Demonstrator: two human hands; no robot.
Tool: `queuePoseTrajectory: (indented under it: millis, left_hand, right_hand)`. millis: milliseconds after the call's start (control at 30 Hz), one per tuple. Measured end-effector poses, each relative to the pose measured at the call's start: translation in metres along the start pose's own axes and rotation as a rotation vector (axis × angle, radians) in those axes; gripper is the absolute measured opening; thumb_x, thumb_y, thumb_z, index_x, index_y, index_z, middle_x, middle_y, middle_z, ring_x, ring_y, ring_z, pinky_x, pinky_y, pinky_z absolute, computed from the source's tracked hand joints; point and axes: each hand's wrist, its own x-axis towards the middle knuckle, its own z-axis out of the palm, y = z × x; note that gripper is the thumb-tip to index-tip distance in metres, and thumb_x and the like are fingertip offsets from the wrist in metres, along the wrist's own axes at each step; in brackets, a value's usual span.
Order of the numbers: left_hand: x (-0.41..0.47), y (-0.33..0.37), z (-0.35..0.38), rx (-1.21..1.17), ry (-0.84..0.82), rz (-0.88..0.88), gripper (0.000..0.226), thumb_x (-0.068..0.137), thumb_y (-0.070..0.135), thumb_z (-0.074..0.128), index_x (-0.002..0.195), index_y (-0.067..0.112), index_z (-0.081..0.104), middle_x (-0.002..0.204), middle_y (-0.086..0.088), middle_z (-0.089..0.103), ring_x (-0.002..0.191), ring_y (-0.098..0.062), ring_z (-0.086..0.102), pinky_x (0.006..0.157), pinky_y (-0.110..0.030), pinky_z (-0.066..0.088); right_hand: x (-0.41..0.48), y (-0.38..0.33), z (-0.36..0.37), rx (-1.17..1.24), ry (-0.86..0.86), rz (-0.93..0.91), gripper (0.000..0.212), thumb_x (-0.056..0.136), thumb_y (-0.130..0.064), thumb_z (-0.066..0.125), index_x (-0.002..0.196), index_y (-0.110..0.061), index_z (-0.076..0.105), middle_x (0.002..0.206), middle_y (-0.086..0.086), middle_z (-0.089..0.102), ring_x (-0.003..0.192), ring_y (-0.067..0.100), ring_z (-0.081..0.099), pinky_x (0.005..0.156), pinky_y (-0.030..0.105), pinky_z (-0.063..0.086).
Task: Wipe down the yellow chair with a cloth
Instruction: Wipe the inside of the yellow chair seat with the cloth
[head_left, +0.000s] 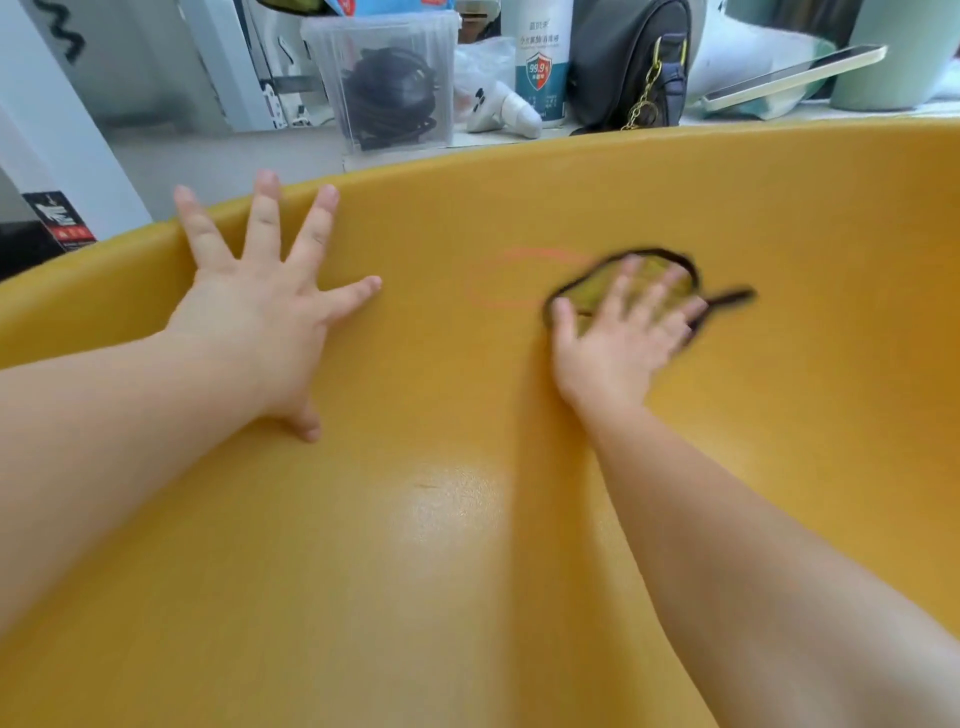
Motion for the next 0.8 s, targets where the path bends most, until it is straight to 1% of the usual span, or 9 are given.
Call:
queuePoseTrajectory:
  millis: [133, 200, 267, 367, 467, 533, 600, 667, 800]
  left_hand:
    - [0.002, 0.001, 0.003, 0.001, 0.055, -0.011, 0.142, 0.043, 0.101, 0.056, 0.153, 0.052, -0.017, 0.157, -0.022, -0.038, 0.146, -0.056, -0.009, 0.109, -0.078, 0.023]
    - [0.001, 0.000, 0.004, 0.008, 0.067, -0.013, 0.140, 0.043, 0.102, 0.054, 0.153, 0.052, -0.019, 0.158, -0.020, -0.037, 0.147, -0.054, -0.007, 0.110, -0.076, 0.024]
    - [0.003, -0.002, 0.003, -0.002, 0.069, -0.003, 0.139, 0.044, 0.102, 0.053, 0.153, 0.053, -0.018, 0.160, -0.013, -0.037, 0.146, -0.054, -0.007, 0.109, -0.076, 0.023]
    - [0.003, 0.000, -0.001, -0.034, 0.051, 0.007, 0.136, 0.044, 0.103, 0.052, 0.154, 0.054, -0.011, 0.161, -0.007, -0.036, 0.146, -0.054, -0.006, 0.108, -0.078, 0.023]
    - [0.003, 0.002, -0.002, -0.037, 0.037, 0.007, 0.135, 0.044, 0.104, 0.048, 0.154, 0.052, -0.011, 0.161, -0.006, -0.035, 0.146, -0.055, -0.008, 0.108, -0.079, 0.021]
    - [0.003, 0.001, -0.002, -0.051, 0.038, -0.003, 0.135, 0.043, 0.105, 0.046, 0.154, 0.053, -0.010, 0.162, -0.004, -0.035, 0.146, -0.054, -0.008, 0.108, -0.079, 0.022]
    - [0.002, 0.001, -0.001, -0.047, 0.042, -0.007, 0.135, 0.042, 0.106, 0.044, 0.154, 0.054, -0.010, 0.162, -0.004, -0.034, 0.146, -0.054, -0.007, 0.108, -0.078, 0.022]
    - [0.001, 0.002, -0.001, -0.035, 0.044, -0.011, 0.134, 0.043, 0.106, 0.043, 0.154, 0.054, -0.010, 0.163, -0.004, -0.033, 0.146, -0.053, -0.006, 0.108, -0.077, 0.023]
    - [0.002, 0.003, -0.003, -0.044, 0.051, -0.014, 0.133, 0.044, 0.105, 0.045, 0.155, 0.054, -0.008, 0.163, -0.005, -0.031, 0.146, -0.054, -0.006, 0.108, -0.078, 0.023]
  right_hand:
    - [-0.060, -0.058, 0.016, -0.089, -0.132, -0.914, 0.079, 0.096, -0.067, 0.037, 0.162, -0.035, 0.007, 0.168, 0.003, -0.015, 0.151, 0.044, -0.023, 0.124, 0.057, -0.007]
    - [-0.066, -0.044, 0.020, -0.144, -0.170, -1.125, 0.073, 0.098, -0.065, 0.036, 0.160, -0.040, 0.007, 0.170, -0.002, -0.008, 0.153, 0.036, -0.023, 0.126, 0.051, -0.006]
    - [-0.036, -0.012, 0.018, -0.176, -0.097, -1.140, 0.078, 0.094, -0.069, 0.043, 0.160, -0.041, 0.012, 0.170, -0.004, 0.001, 0.155, 0.034, -0.014, 0.126, 0.048, -0.003]
    - [0.018, 0.042, -0.001, -0.135, 0.050, -0.738, 0.101, 0.082, -0.076, 0.060, 0.161, -0.031, 0.017, 0.170, 0.003, 0.008, 0.156, 0.039, -0.003, 0.125, 0.051, 0.003]
    - [0.032, 0.045, -0.018, -0.051, 0.062, -0.332, 0.120, 0.075, -0.086, 0.053, 0.162, -0.027, -0.003, 0.171, 0.002, -0.008, 0.155, 0.037, -0.014, 0.126, 0.051, -0.001]
    - [0.024, 0.007, -0.013, -0.030, 0.085, -0.246, 0.119, 0.077, -0.088, 0.044, 0.162, -0.021, -0.003, 0.170, 0.009, -0.011, 0.153, 0.043, -0.015, 0.124, 0.056, -0.002]
    - [0.004, -0.038, -0.002, -0.027, 0.087, -0.371, 0.110, 0.082, -0.081, 0.041, 0.163, -0.015, 0.003, 0.169, 0.015, -0.008, 0.152, 0.047, -0.013, 0.123, 0.059, 0.000]
    - [-0.033, -0.070, 0.014, -0.027, 0.034, -0.688, 0.098, 0.088, -0.069, 0.046, 0.162, -0.016, 0.010, 0.170, 0.012, -0.003, 0.153, 0.044, -0.011, 0.124, 0.059, 0.002]
    - [-0.045, -0.043, 0.025, -0.099, -0.013, -1.132, 0.078, 0.095, -0.053, 0.044, 0.162, -0.027, 0.014, 0.170, 0.001, 0.008, 0.155, 0.032, -0.010, 0.127, 0.049, 0.002]
